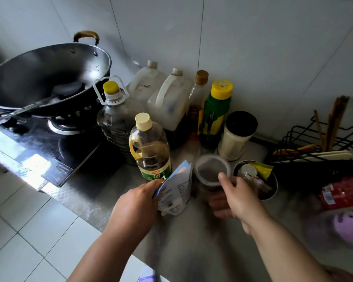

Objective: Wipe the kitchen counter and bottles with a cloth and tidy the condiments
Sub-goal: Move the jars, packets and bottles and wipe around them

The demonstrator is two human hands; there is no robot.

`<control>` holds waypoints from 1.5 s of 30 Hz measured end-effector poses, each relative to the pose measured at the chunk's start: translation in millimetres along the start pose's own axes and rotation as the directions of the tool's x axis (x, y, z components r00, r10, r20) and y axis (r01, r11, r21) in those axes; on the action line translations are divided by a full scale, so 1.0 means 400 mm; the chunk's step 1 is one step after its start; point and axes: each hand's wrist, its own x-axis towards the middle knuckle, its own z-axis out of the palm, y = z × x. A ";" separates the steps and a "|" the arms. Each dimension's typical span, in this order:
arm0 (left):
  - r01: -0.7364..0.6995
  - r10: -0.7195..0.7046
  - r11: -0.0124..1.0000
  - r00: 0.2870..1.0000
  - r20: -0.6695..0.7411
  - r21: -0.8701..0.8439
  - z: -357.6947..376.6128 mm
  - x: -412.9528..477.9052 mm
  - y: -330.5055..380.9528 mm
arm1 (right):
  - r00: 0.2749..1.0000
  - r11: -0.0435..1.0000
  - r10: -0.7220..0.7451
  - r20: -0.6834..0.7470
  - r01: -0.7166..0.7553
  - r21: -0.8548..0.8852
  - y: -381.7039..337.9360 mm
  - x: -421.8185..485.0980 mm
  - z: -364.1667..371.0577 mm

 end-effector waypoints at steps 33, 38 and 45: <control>0.065 -0.084 0.946 0.995 -0.046 -0.317 0.041 0.076 0.126 | 0.902 0.945 -0.316 0.293 0.273 0.181 0.144 0.011 0.084; 0.029 0.074 0.815 0.985 0.153 -0.579 0.043 0.086 0.108 | 0.849 0.891 -0.455 0.270 0.434 0.136 0.115 0.011 0.102; 0.078 -0.437 0.653 0.851 -0.291 -0.753 0.052 0.064 -0.024 | 0.908 0.919 -0.394 0.140 0.393 0.039 0.139 0.033 0.157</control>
